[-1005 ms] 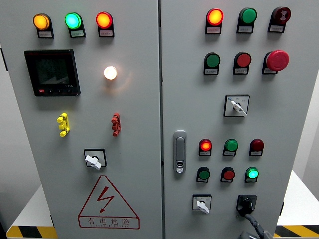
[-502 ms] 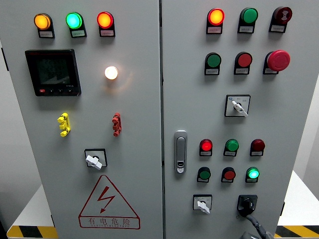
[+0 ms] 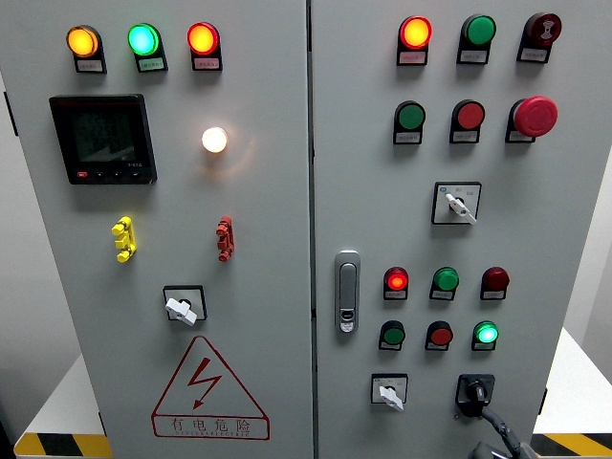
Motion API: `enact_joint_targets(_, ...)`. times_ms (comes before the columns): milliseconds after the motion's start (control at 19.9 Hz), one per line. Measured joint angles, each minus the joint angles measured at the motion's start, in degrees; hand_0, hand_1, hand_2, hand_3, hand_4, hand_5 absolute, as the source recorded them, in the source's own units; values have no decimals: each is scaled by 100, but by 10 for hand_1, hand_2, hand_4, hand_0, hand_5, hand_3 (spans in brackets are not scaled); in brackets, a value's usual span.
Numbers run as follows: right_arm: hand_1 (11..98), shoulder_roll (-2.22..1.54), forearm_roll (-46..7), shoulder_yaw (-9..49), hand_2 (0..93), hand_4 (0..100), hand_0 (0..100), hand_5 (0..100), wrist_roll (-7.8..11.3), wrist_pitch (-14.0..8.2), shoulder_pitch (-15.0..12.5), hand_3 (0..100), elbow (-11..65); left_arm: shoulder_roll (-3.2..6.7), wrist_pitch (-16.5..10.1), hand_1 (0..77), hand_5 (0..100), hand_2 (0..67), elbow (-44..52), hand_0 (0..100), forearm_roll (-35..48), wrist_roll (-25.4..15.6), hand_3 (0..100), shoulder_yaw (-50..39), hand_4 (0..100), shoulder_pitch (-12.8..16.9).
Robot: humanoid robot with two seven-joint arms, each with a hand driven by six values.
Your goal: Trip black knob to open circuit
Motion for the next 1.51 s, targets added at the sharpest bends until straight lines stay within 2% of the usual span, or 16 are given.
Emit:
enact_joint_targets(100, 864, -10, -3, 26, 4, 929, 1000, 1000, 0, 2, -34, 855, 22, 2, 0, 30, 15, 130, 0, 0, 0, 0, 212, 0, 66, 0)
enact_joint_targets(251, 863, 1, -55, 38, 3, 930, 1000, 1000, 15, 11, -133, 855, 93, 3, 0, 30, 15, 130, 0, 0, 0, 0, 212, 0, 66, 4)
enact_joint_targets(402, 842, 12, -115, 39, 0, 879, 1000, 1000, 32, 107, -296, 854, 222, 1, 0, 30, 15, 130, 0, 0, 0, 0, 212, 0, 66, 5)
enact_joint_targets(452, 807, 16, -172, 39, 0, 864, 1000, 1000, 40, 150, -362, 860, 272, -1, 0, 30, 15, 130, 0, 0, 0, 0, 212, 0, 66, 4)
enact_joint_targets(553, 655, 24, -297, 34, 0, 876, 1000, 1000, 61, 191, -489, 869, 388, 0, 0, 30, 15, 130, 0, 0, 0, 0, 212, 0, 66, 1)
enact_joint_targets(603, 508, 27, -330, 29, 0, 853, 1000, 1000, 70, 197, -557, 834, 447, 2, 0, 30, 15, 130, 0, 0, 0, 0, 212, 0, 66, 2)
enact_joint_targets(653, 489, 28, -348, 26, 6, 792, 1000, 1000, 78, 200, -624, 788, 512, 2, 0, 30, 15, 130, 0, 0, 0, 0, 212, 0, 66, 1)
enact_joint_targets(703, 477, 28, -354, 25, 7, 636, 1000, 931, 81, 202, -692, 664, 574, 2, 0, 30, 15, 130, 0, 0, 0, 0, 212, 0, 66, 2)
enact_joint_targets(753, 465, 30, -357, 24, 4, 522, 1000, 785, 83, 206, -755, 582, 642, 2, 0, 30, 15, 130, 0, 0, 0, 0, 212, 0, 66, 1)
enact_joint_targets(804, 460, 33, -358, 16, 5, 483, 1000, 742, 85, 208, -803, 550, 704, 2, 0, 30, 15, 130, 0, 0, 0, 0, 212, 0, 66, 3)
enact_joint_targets(854, 451, 36, -361, 1, 12, 381, 1000, 653, 85, 209, -830, 454, 748, 2, 0, 30, 15, 130, 0, 0, 0, 0, 212, 0, 66, 5)
enact_joint_targets(904, 451, 36, -364, -10, 21, 331, 1000, 604, 85, 210, -845, 393, 788, 2, 0, 30, 15, 130, 0, 0, 0, 0, 212, 0, 66, 4)
enact_joint_targets(1055, 414, 38, -434, -36, 37, 249, 1000, 508, 85, 207, -904, 289, 870, -3, 0, 30, 15, 130, 0, 0, 0, 0, 212, 0, 66, 1)
enact_joint_targets(1205, 399, 37, -581, -53, 40, 202, 1000, 425, 85, 203, -976, 239, 916, 1, 0, 30, 15, 130, 0, 0, 0, 0, 212, 0, 66, 4)
enact_joint_targets(1507, 411, 29, -698, -44, 47, 157, 1000, 324, 85, 202, -1082, 196, 964, 4, 0, 30, 15, 130, 0, 0, 0, 0, 212, 0, 66, 6)
